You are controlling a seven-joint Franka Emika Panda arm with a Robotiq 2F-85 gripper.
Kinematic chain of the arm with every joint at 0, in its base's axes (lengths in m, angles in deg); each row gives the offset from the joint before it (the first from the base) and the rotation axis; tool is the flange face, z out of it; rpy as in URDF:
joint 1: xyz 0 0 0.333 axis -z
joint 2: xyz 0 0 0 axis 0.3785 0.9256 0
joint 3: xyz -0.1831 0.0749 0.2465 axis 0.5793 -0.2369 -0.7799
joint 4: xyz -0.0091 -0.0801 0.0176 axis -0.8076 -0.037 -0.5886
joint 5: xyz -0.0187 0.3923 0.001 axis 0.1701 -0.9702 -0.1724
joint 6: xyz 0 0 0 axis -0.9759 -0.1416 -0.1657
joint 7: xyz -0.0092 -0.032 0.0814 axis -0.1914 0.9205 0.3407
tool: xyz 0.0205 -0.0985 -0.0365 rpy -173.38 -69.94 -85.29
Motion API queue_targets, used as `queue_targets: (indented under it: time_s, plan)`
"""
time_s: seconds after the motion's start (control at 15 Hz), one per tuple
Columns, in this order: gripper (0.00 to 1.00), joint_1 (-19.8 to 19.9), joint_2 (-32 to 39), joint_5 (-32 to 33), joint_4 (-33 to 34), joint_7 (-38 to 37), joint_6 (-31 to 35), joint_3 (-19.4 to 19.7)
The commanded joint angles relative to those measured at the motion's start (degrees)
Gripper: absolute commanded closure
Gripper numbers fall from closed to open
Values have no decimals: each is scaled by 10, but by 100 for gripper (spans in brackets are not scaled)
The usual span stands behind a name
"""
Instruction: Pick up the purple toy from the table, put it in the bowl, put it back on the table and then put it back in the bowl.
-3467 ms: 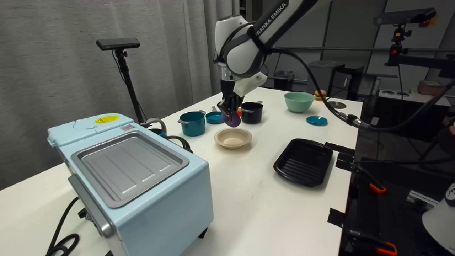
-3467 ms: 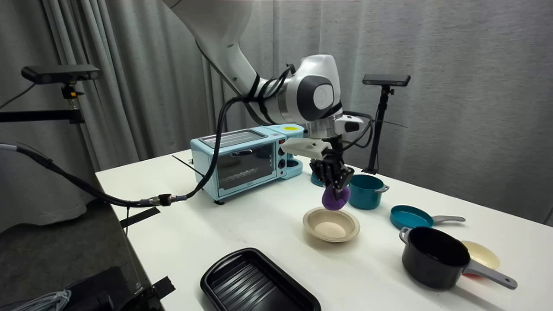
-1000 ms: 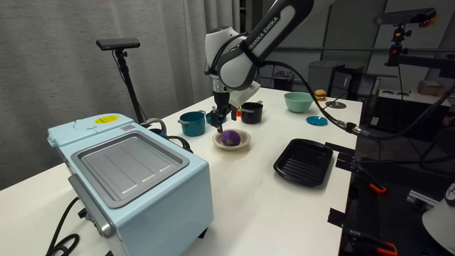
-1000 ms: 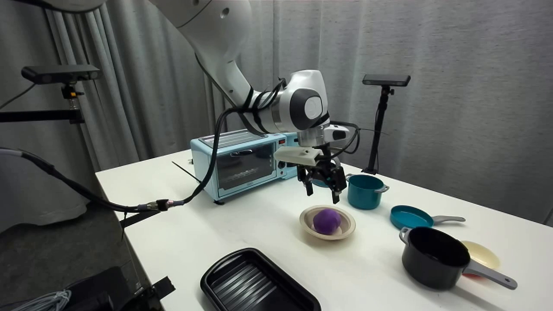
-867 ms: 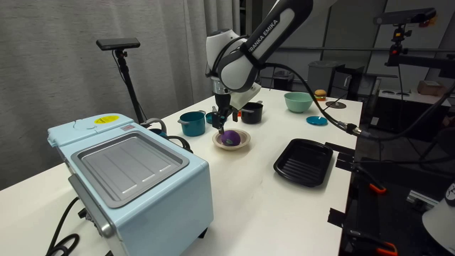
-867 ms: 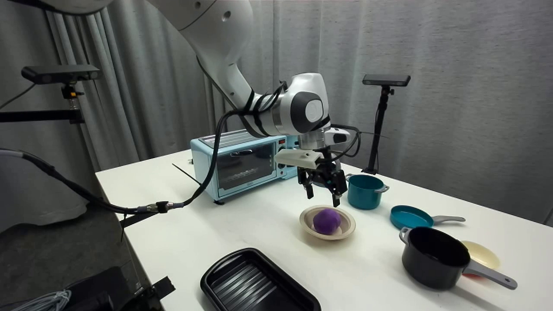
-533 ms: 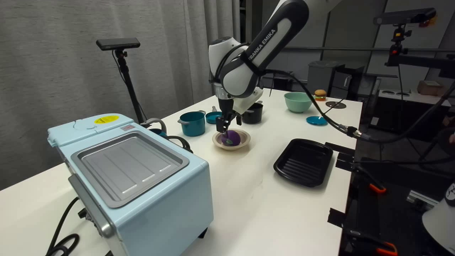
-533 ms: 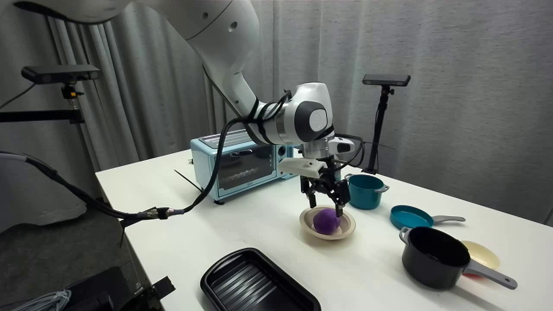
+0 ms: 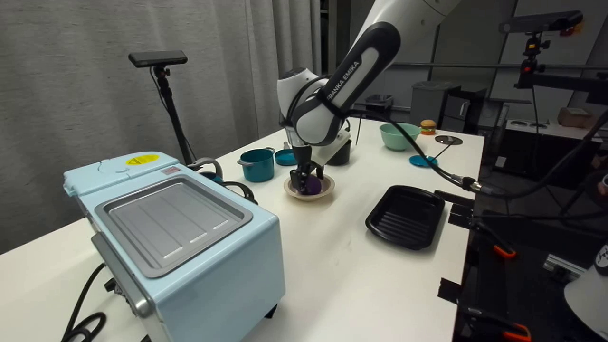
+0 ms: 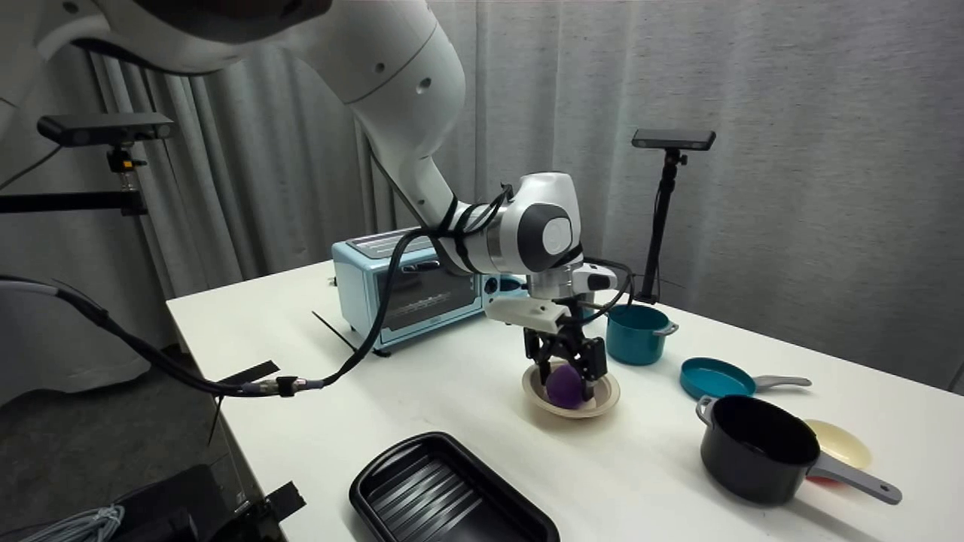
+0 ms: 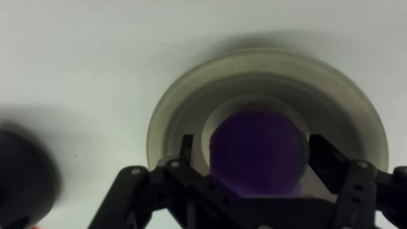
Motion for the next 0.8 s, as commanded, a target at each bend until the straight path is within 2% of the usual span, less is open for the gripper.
queue_targets:
  time_s: [0.0, 0.13, 0.47, 0.73]
  plan:
    - [42, 0, 18, -3, 28, 3, -7, 4]
    - [58, 1, 17, -5, 33, 6, -8, 3]
    - [90, 3, -16, -14, 12, 12, -5, -6]
    - [96, 9, -63, -36, -3, 17, -6, -17]
